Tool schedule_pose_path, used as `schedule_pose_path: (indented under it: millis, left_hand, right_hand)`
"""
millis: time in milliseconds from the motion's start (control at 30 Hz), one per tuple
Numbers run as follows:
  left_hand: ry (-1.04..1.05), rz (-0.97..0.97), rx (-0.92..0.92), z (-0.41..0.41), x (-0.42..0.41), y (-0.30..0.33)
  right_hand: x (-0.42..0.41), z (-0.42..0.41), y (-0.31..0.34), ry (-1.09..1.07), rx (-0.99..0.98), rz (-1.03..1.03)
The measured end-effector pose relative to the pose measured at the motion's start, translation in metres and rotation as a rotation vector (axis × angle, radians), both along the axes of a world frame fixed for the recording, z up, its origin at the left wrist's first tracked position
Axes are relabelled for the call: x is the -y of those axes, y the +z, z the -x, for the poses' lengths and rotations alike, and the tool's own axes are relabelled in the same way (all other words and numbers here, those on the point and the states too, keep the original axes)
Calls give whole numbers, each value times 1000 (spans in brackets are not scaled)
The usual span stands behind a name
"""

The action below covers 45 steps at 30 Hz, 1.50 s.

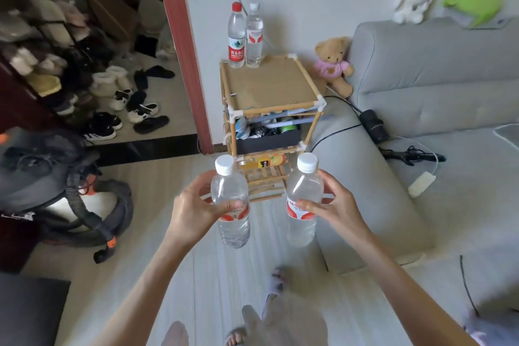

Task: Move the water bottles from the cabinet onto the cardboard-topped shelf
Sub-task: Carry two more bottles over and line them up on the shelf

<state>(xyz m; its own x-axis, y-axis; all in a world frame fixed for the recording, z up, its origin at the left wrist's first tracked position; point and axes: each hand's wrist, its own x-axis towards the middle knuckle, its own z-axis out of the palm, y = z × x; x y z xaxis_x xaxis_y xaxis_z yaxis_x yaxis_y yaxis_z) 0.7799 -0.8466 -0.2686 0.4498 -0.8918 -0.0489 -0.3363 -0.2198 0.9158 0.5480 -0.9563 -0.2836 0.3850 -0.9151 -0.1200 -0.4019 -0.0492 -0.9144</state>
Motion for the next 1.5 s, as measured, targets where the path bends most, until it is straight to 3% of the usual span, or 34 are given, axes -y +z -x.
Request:
schedule_pose_path:
  millis: [467, 833, 1233, 1500]
  left_hand:
    - [69, 23, 8, -53, 278, 19]
    - [111, -20, 126, -104, 463, 7]
    - [55, -90, 131, -117, 581, -2]
    - [163, -121, 111, -101, 620, -12]
  right_hand:
    - [293, -58, 25, 45, 58, 12]
    - [462, -121, 33, 81, 139, -5]
    - [581, -156, 7, 90, 32, -39]
    - [631, -158, -8, 213, 49, -103]
